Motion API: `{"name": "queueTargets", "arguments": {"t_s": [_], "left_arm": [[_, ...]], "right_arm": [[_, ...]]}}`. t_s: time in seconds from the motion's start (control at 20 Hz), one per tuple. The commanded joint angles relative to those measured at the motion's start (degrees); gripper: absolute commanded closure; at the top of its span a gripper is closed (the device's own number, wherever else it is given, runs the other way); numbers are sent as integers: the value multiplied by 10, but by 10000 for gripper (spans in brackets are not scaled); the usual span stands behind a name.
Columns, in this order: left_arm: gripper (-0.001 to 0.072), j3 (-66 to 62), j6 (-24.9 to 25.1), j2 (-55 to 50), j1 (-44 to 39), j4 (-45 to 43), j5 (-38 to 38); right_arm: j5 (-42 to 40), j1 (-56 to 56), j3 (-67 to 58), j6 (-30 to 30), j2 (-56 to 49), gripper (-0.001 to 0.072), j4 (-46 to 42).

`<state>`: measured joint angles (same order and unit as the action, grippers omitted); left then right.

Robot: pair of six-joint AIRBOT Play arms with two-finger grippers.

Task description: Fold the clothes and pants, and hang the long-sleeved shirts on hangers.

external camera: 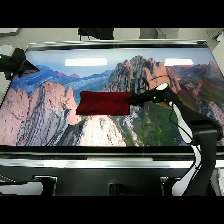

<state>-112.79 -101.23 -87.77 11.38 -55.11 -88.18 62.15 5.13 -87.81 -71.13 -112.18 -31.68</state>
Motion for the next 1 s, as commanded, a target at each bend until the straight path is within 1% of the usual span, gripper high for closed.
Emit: {"name": "queueTargets", "arguments": {"t_s": [0.0, 0.15, 0.4, 0.5, 0.6, 0.95], "left_arm": [[689, 0, 9, 0, 0, 0, 0], [690, 0, 10, 0, 0, 0, 0], [690, 0, 9, 0, 0, 0, -4], [689, 0, 9, 0, 0, 0, -9], [690, 0, 8, 0, 0, 0, -10], [689, 0, 1, 0, 0, 0, -10]], "right_arm": [[-61, 0, -29, -19, 21, 682, -3], [-110, -9, -114, -81, 4, 682, -65], [-141, -73, -273, -184, -64, 682, -131], [-163, -111, -299, -202, -75, 682, -131], [-179, -155, -299, -221, -75, 682, -131], [-191, -326, -300, -240, -59, 683, -130]]}}
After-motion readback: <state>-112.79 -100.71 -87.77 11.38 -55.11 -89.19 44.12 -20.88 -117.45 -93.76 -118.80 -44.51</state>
